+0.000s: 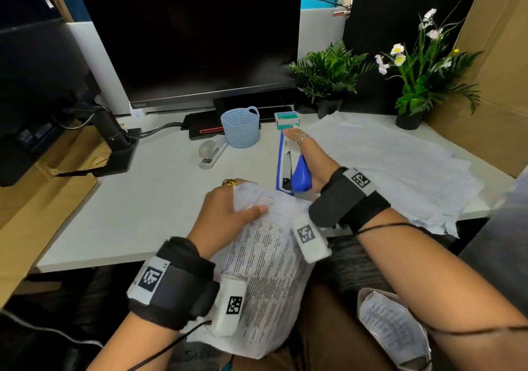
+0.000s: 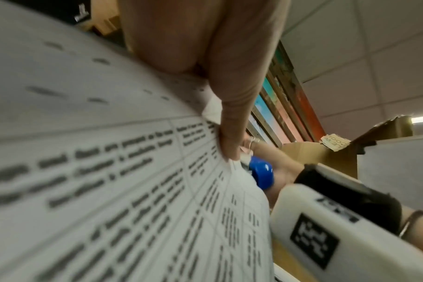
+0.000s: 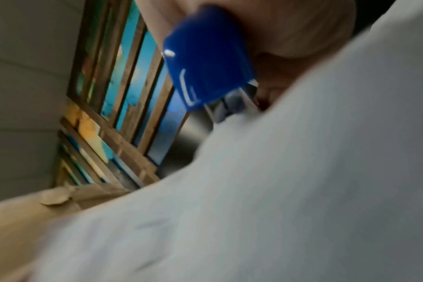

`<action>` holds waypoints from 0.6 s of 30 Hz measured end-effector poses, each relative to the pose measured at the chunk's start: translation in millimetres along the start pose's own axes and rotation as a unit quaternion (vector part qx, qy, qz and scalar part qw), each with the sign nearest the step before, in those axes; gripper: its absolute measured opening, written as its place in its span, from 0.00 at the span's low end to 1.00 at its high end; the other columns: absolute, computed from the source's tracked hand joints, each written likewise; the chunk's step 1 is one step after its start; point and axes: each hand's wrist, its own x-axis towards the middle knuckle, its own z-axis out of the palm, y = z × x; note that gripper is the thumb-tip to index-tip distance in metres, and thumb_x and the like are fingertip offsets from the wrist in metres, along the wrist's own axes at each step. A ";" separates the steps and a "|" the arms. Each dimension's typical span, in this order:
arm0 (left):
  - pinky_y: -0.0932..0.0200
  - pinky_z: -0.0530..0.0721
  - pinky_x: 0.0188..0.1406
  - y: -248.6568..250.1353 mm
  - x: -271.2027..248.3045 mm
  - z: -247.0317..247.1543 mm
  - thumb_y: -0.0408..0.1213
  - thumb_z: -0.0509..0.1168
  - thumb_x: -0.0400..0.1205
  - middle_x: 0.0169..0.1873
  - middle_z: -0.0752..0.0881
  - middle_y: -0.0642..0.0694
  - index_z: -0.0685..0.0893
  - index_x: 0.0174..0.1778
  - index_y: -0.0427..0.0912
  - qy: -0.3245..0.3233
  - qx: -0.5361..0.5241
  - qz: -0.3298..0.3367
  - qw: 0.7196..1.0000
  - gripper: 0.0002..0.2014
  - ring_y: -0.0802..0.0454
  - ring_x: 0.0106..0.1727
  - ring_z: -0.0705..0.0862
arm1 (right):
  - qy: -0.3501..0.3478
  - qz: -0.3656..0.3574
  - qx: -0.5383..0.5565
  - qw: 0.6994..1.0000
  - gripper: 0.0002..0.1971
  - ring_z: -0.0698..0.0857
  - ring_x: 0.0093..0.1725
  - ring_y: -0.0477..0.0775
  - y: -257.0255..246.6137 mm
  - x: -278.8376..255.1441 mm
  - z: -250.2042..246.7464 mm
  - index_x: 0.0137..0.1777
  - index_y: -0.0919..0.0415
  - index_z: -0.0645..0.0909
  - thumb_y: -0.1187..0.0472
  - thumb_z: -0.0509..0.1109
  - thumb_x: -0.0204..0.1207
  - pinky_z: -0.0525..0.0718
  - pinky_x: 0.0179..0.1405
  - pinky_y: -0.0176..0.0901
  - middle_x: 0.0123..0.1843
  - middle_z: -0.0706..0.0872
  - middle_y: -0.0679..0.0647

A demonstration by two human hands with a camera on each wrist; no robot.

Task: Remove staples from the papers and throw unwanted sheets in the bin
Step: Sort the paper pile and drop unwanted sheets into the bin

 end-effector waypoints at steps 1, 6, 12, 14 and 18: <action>0.46 0.84 0.55 -1.4 0.1 -4.8 0.56 0.74 0.65 0.47 0.88 0.48 0.87 0.53 0.44 -0.001 -0.004 -0.004 1.000 0.26 0.51 0.50 0.86 | 0.006 0.020 -0.023 1.000 0.39 0.84 0.47 0.62 -2.0 3.8 -1.1 0.65 0.58 0.77 0.42 0.77 0.53 0.84 0.52 0.55 0.55 0.85 0.62; 0.39 0.84 0.47 -8.3 1.6 -18.2 0.51 0.74 0.70 0.40 0.88 0.36 0.86 0.42 0.32 0.023 0.006 -0.040 0.999 0.22 0.40 0.44 0.87 | -0.011 0.094 -0.297 0.950 0.12 0.78 0.42 0.62 -1.9 20.5 0.3 0.43 0.64 0.76 0.54 0.71 0.71 0.79 0.48 0.50 0.46 0.79 0.63; 0.52 0.76 0.34 -15.8 3.0 -20.8 0.41 0.77 0.70 0.30 0.82 0.35 0.80 0.31 0.28 0.043 0.038 -0.065 0.996 0.18 0.45 0.33 0.80 | -0.016 0.032 -0.564 0.825 0.23 0.79 0.57 0.63 5.0 31.3 11.4 0.55 0.67 0.77 0.43 0.63 0.80 0.75 0.59 0.48 0.58 0.79 0.62; 0.54 0.75 0.32 -16.0 3.1 -21.5 0.38 0.78 0.69 0.27 0.80 0.40 0.79 0.29 0.29 0.037 0.041 -0.072 0.996 0.17 0.46 0.31 0.78 | -0.022 0.015 -0.605 0.796 0.21 0.80 0.61 0.64 5.3 31.2 13.0 0.60 0.65 0.77 0.47 0.63 0.81 0.76 0.62 0.49 0.62 0.80 0.61; 0.72 0.65 0.22 -13.5 2.1 -20.3 0.32 0.78 0.70 0.21 0.69 0.52 0.68 0.21 0.43 0.045 0.054 -0.077 0.995 0.23 0.57 0.24 0.69 | -0.023 -0.029 -0.641 0.767 0.18 0.80 0.63 0.64 6.5 30.0 17.8 0.65 0.63 0.77 0.56 0.67 0.79 0.76 0.55 0.47 0.65 0.80 0.61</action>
